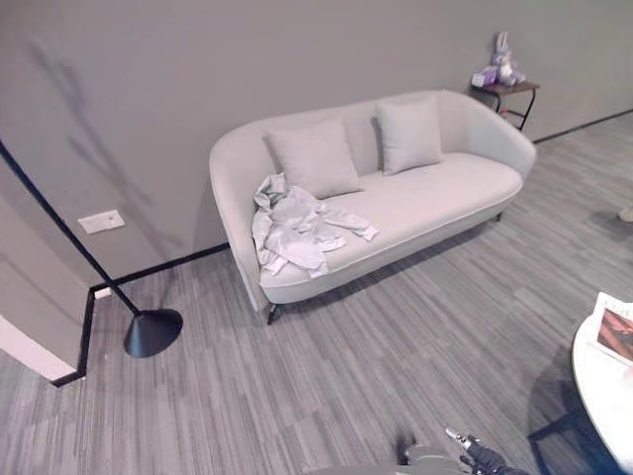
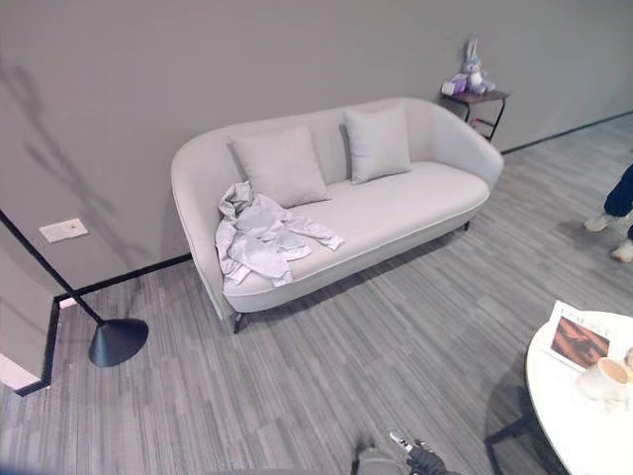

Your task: Hang the clothes on the sofa on the clothes rack.

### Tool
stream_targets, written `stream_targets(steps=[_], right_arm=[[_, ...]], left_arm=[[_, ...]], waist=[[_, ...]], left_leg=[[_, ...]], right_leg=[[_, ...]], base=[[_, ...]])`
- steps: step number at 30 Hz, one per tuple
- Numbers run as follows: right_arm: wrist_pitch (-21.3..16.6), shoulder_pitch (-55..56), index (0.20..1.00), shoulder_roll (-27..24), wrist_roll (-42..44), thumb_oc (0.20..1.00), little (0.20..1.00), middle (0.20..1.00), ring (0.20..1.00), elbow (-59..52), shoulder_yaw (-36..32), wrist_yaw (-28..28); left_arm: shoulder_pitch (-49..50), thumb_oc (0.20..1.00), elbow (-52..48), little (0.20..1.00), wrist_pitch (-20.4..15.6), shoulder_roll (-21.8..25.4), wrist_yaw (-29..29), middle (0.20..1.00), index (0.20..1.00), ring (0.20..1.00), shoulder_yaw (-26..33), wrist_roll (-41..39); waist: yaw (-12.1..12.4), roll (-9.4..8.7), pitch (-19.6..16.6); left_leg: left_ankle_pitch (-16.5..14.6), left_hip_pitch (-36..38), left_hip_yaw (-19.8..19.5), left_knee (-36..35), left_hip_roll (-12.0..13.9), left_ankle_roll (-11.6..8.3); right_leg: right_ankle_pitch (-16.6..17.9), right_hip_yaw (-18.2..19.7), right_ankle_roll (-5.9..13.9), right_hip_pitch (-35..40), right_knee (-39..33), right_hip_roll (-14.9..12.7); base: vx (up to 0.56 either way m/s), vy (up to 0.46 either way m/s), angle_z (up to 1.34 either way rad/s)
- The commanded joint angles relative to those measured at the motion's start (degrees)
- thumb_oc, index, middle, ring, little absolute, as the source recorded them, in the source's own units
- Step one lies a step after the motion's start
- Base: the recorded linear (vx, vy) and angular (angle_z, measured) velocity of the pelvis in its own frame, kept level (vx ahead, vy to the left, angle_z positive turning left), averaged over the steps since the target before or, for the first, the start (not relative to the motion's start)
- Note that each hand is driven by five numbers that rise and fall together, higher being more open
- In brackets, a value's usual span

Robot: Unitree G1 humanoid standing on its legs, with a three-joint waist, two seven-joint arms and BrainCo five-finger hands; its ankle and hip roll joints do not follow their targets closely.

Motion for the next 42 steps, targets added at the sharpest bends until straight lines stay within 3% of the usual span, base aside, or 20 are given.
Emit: stream_targets(steps=[1, 4, 7, 8, 9, 11, 12, 14, 15, 16, 19, 20, 21, 24, 26, 29, 33, 38, 41, 42], right_arm=[[0.20, -0.94, 1.000, 4.34, -0.57, 1.000, 1.000, 1.000, 1.000, 2.42, 0.51, 0.96], [0.02, -0.65, 1.000, 4.04, -2.26, 1.000, 1.000, 1.000, 1.000, 0.23, 1.63, 0.60], [-0.33, -0.42, 1.000, 3.14, -4.37, 1.000, 1.000, 1.000, 1.000, 0.57, 2.31, -0.54], [-0.48, -0.66, 1.000, 2.64, -5.48, 1.000, 1.000, 1.000, 1.000, 0.74, 2.87, -1.03], [-0.41, -1.46, 1.000, 1.47, -5.89, 1.000, 1.000, 1.000, 1.000, -0.80, 4.09, -1.23], [-0.73, -2.16, 1.000, 0.12, -7.04, 1.000, 1.000, 1.000, 1.000, -4.05, 5.99, -1.87], [-1.04, -4.20, 1.000, -2.12, -9.50, 1.000, 1.000, 1.000, 1.000, -8.12, 8.34, -4.45], [-1.64, -5.04, 1.000, -5.45, -12.61, 1.000, 1.000, 1.000, 1.000, -16.83, 9.55, -6.15], [-1.69, -5.18, 1.000, -7.26, -13.44, 1.000, 1.000, 1.000, 1.000, -22.03, 9.33, -6.67], [-1.85, -5.35, 1.000, -8.67, -14.85, 1.000, 1.000, 1.000, 1.000, -27.01, 8.53, -6.78], [-1.18, -7.05, 1.000, -10.47, -19.46, 1.000, 1.000, 1.000, 1.000, -33.91, 10.12, -6.88], [-1.56, -8.73, 1.000, -10.14, -20.60, 1.000, 1.000, 1.000, 1.000, -36.49, 12.31, -6.60], [-1.73, -10.40, 1.000, -10.17, -23.20, 1.000, 1.000, 1.000, 1.000, -36.21, 14.69, -6.39], [-1.89, -16.16, 1.000, -11.90, -29.51, 1.000, 1.000, 1.000, 1.000, -34.69, 21.85, -6.73], [-2.01, -17.44, 1.000, -12.04, -30.22, 1.000, 1.000, 1.000, 1.000, -33.72, 23.21, -6.93], [-1.11, -23.49, 1.000, -10.06, -31.91, 1.000, 1.000, 1.000, 1.000, -25.51, 30.05, -7.99], [0.31, -28.31, 1.000, -7.45, -33.97, 1.000, 1.000, 1.000, 1.000, -15.63, 32.92, -11.14], [1.55, -34.21, 1.000, -3.23, -32.65, 1.000, 1.000, 1.000, 1.000, -3.87, 36.03, -14.09], [2.67, -41.37, 1.000, -0.24, -30.88, 1.000, 1.000, 1.000, 1.000, 4.24, 38.89, -16.78], [2.58, -41.55, 1.000, -0.17, -30.85, 1.000, 1.000, 1.000, 1.000, 4.42, 38.88, -16.81]], left_arm=[[6.00, 1.000, 0.39, 1.000, 0.18, -0.79, 0.12, 1.000, 1.000, 1.000, -3.91, 0.91], [5.34, 1.000, 1.30, 1.000, 0.82, -0.14, 0.52, 1.000, 1.000, 1.000, -4.82, 2.20], [5.75, 1.000, 1.01, 1.000, 1.30, 0.24, 0.52, 1.000, 1.000, 1.000, -3.83, 2.35], [6.02, 1.000, 0.69, 1.000, 1.36, 0.13, 0.70, 1.000, 1.000, 1.000, -3.50, 2.31], [5.83, 1.000, -0.08, 1.000, 1.74, 0.30, 0.14, 1.000, 1.000, 1.000, -3.13, 1.85], [5.65, 1.000, -1.45, 1.000, 2.00, -0.08, -0.12, 1.000, 1.000, 1.000, -3.20, 1.51], [3.98, 1.000, -4.86, 1.000, 2.06, -0.30, -0.04, 1.000, 1.000, 1.000, -4.66, 1.41], [3.09, 1.000, -9.05, 1.000, 2.04, -0.85, -0.13, 1.000, 1.000, 1.000, -4.35, 0.29], [3.44, 1.000, -12.15, 1.000, 1.93, -1.11, -0.45, 1.000, 1.000, 1.000, -3.57, -0.32], [3.81, 1.000, -12.80, 1.000, 1.29, -0.91, 0.34, 1.000, 1.000, 1.000, -2.42, -1.19], [4.60, 1.000, -14.30, 1.000, 1.67, -1.42, 0.31, 1.000, 1.000, 1.000, 0.10, -2.47], [5.24, 1.000, -13.96, 1.000, 1.46, -2.29, 0.62, 1.000, 1.000, 1.000, 1.13, -3.22], [5.76, 1.000, -11.37, 1.000, 1.82, -3.34, 0.38, 1.000, 1.000, 1.000, 2.45, -3.17], [6.71, 1.000, -10.42, 1.000, 2.03, -4.19, 0.43, 1.000, 1.000, 1.000, 2.63, -2.41], [6.90, 1.000, -10.43, 1.000, 2.03, -4.29, 0.43, 1.000, 1.000, 1.000, 2.72, -2.43], [8.62, 1.000, -8.84, 1.000, 2.31, -4.98, 0.47, 1.000, 1.000, 1.000, 3.21, -2.50], [9.14, 1.000, -8.58, 1.000, 2.42, -5.68, 0.93, 1.000, 1.000, 1.000, 4.25, -2.01], [8.61, 1.000, -9.34, 1.000, 2.38, -6.62, 1.84, 1.000, 1.000, 1.000, 4.99, -2.31], [6.73, 1.000, -10.90, 1.000, 1.86, -6.40, 2.80, 1.000, 1.000, 1.000, 3.55, -2.31], [6.61, 1.000, -10.88, 1.000, 1.86, -6.38, 2.81, 1.000, 1.000, 1.000, 3.60, -2.31]], waist=[[0.95, 0.37, 0.20], [-2.01, -0.54, -0.33], [-2.32, -1.31, -2.32], [-2.28, -1.36, -3.58], [-1.23, -3.69, -4.27], [-0.10, -6.24, -4.00], [1.16, -8.80, -1.75], [1.58, -8.89, 0.59], [1.99, -8.56, 1.58], [2.54, -8.15, 2.56], [4.48, -7.55, 3.68], [6.27, -6.70, 4.07], [6.18, -5.66, 2.63], [7.29, -5.70, 1.01], [7.47, -5.76, 0.92], [9.15, -5.82, 0.93], [10.05, -5.36, 1.45], [11.49, -5.13, 4.34], [13.05, -4.92, 10.95], [13.02, -4.93, 11.11]], left_leg=[[16.47, -0.13, 9.09, -5.15, -0.40, 0.18], [14.92, 5.06, 7.20, -6.12, 2.19, 0.92], [15.95, 6.30, 7.15, -4.53, 6.12, 1.41], [17.67, 5.83, 7.87, -1.72, 8.28, 1.23], [17.82, 0.73, 10.14, 6.71, 9.80, 2.21], [17.09, -4.36, 11.43, 18.49, 10.61, 2.69], [15.78, -9.06, 14.20, 27.56, 12.40, 2.85], [15.36, -10.62, 18.81, 24.59, 14.27, 2.03], [14.28, -11.84, 19.57, 21.89, 12.35, 0.88], [14.18, -12.48, 21.19, 12.64, 9.49, -0.72], [16.63, -15.44, 24.09, 0.40, 6.06, -2.60], [18.15, -16.64, 24.61, -3.55, 5.35, -2.49], [18.43, -14.61, 23.93, -5.98, 5.73, -2.33], [18.51, -14.92, 23.85, -6.12, 5.37, -1.96], [18.48, -15.08, 23.77, -6.12, 5.15, -1.88], [18.48, -15.70, 23.61, -6.12, 4.36, -1.70], [18.81, -16.03, 23.72, -6.12, 4.30, -1.39], [18.87, -16.52, 23.29, -6.12, 4.02, -1.35], [20.07, -18.63, 22.79, -4.71, 4.17, -1.77], [20.06, -18.59, 22.78, -4.66, 4.17, -1.77]], right_leg=[[10.81, -1.02, 1.58, 3.94, 2.19, -2.40], [13.37, 1.00, 2.62, 0.42, 5.39, -3.05], [14.60, 2.04, 3.61, 1.24, 12.33, -2.11], [14.72, 2.09, 4.02, 2.23, 13.77, -1.58], [14.73, 2.21, 3.83, 6.35, 12.91, -2.43], [15.12, 1.12, 3.03, 11.27, 11.38, -3.60], [15.18, -0.17, 2.45, 16.10, 9.89, -5.58], [14.14, -2.61, 2.62, 20.57, 7.34, -6.20], [13.68, -3.53, 2.50, 22.85, 5.76, -6.08], [13.07, -4.84, 2.56, 26.15, 3.42, -5.83], [11.82, -6.32, 2.32, 30.48, 1.01, -4.61], [10.68, -6.65, 1.90, 32.59, 0.73, -3.88], [9.55, -6.61, 1.66, 32.72, 0.73, -2.97], [8.93, -6.68, 1.96, 32.44, 0.73, -3.45], [8.73, -6.76, 2.02, 32.38, 0.73, -3.57], [8.09, -7.41, 2.33, 32.23, 0.73, -4.40], [7.86, -7.73, 2.53, 31.85, 0.73, -4.73], [6.82, -8.08, 2.77, 31.39, 0.73, -5.21], [7.04, -8.34, 2.81, 30.88, 0.73, -5.81], [7.04, -8.35, 2.81, 30.95, 0.73, -5.82]], base=[[0.66, -0.158, 1.36], [0.59, -0.205, 1.17], [0.63, -0.302, 1.18], [0.73, -0.448, 0.45], [0.74, -0.481, 0.32], [0.65, -0.459, 0.56], [0.50, -0.383, 0.50], [0.37, -0.215, 0.41], [0.37, -0.047, 0.52], [0.33, -0.011, 0.64], [0.24, 0.014, 0.33], [0.28, 0.100, -0.23], [0.29, 0.153, -0.16], [0.13, 0.132, -0.27], [0.05, 0.125, -0.03], [0.09, 0.224, 0.80], [0.05, 0.178, 0.24], [0.00, 0.185, -0.03], [-0.15, 0.134, -0.09], [-0.45, 0.205, 0.06]])
